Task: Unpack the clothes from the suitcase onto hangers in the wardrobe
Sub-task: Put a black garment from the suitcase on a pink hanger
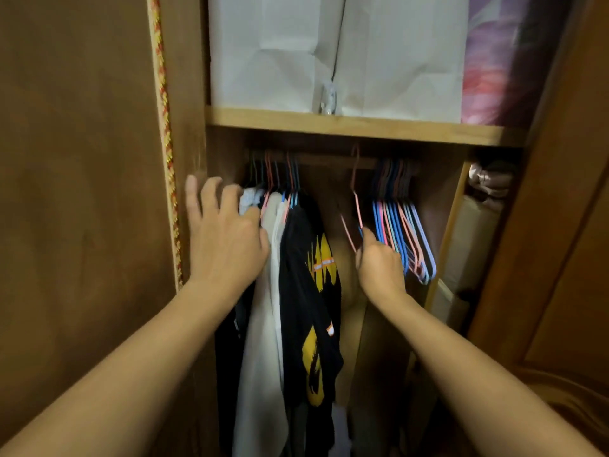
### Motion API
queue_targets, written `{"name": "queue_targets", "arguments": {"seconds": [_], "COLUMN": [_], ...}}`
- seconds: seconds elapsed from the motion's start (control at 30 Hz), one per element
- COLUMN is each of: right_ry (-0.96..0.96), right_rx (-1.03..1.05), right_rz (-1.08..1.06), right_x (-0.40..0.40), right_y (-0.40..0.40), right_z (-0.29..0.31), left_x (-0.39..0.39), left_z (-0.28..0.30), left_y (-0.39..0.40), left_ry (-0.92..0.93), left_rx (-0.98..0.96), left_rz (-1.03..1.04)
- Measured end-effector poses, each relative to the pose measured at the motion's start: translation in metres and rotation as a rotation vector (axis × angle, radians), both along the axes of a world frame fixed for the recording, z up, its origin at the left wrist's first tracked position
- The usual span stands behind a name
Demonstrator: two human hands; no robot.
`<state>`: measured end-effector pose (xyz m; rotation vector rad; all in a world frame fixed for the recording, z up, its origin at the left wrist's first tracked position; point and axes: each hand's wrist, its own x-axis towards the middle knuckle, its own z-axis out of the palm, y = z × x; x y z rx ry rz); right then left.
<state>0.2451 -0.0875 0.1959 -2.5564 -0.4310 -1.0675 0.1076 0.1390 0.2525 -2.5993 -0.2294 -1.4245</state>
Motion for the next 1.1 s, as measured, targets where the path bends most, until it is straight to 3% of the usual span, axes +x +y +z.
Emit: {"name": "queue_targets", "arguments": {"seconds": [0.1, 0.23, 0.43, 0.57, 0.77, 0.87, 0.93, 1.0, 1.1], "right_ry": [-0.067, -0.106, 0.266, 0.484, 0.65, 0.75, 0.713, 0.585, 0.387], "right_rx": [0.072, 0.114, 0.206, 0.451, 1.0, 1.321, 1.427, 1.523, 1.748], "right_rz": [0.033, 0.005, -0.088, -0.199, -0.632, -0.798, -0.891, -0.963, -0.955], "right_x": [-0.036, -0.114, -0.292, -0.42, -0.565, -0.611, -0.631, -0.643, -0.644], "right_y": [-0.015, -0.046, -0.126, -0.163, -0.211, -0.253, -0.285, -0.321, -0.36], "right_z": [-0.043, -0.138, -0.287, -0.361, -0.462, -0.542, -0.59, -0.643, -0.72], "left_x": [0.021, 0.036, -0.047, -0.155, -0.29, -0.366, -0.404, -0.428, -0.432], "left_z": [-0.038, -0.139, -0.298, -0.383, -0.515, -0.594, -0.653, -0.725, -0.824], "left_y": [-0.039, -0.137, -0.266, -0.312, -0.364, -0.409, -0.434, -0.46, -0.494], "left_ry": [0.035, 0.399, 1.008, 1.403, 1.713, 1.931, 2.086, 2.148, 2.07], "left_rx": [-0.192, -0.897, -1.605, -1.516, -0.949, -0.802, -0.715, -0.455, 0.138], "left_rz": [-0.228, -0.618, -0.89, -0.999, -1.091, -1.156, -1.148, -1.228, -1.432]}}
